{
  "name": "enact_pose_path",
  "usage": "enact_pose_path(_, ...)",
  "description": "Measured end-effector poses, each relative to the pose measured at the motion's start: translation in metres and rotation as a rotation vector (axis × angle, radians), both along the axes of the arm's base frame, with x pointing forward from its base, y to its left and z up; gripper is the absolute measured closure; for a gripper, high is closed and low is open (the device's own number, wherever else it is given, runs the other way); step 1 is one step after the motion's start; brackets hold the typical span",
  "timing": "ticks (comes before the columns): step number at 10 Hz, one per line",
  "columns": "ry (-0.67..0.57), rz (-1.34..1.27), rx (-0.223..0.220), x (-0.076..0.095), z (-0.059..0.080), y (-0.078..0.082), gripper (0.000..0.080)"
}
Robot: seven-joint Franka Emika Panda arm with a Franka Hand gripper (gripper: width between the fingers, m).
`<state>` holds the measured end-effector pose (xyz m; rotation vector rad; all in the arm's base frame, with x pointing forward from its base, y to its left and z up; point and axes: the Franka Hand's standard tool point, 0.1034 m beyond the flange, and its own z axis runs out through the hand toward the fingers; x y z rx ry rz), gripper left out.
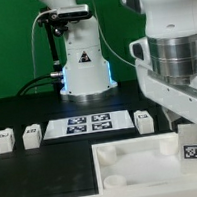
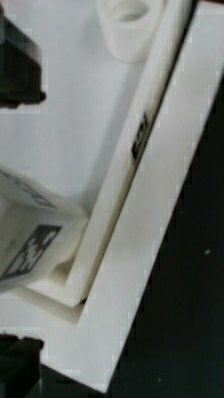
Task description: Assemble one leg
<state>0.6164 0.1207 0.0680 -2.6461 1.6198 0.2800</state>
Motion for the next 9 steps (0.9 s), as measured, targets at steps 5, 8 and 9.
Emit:
enact_pose_path(5, -0.175, 0.781, -0.027, 0.004, 0.001, 0.004, 0.0150)
enact_pose_path(8, -0.170, 0.720, -0.028, -0.001, -0.001, 0.006, 0.0284)
enact_pose_path(9, -0.166, 0.657, -0.034, -0.001, -0.001, 0.006, 0.0422)
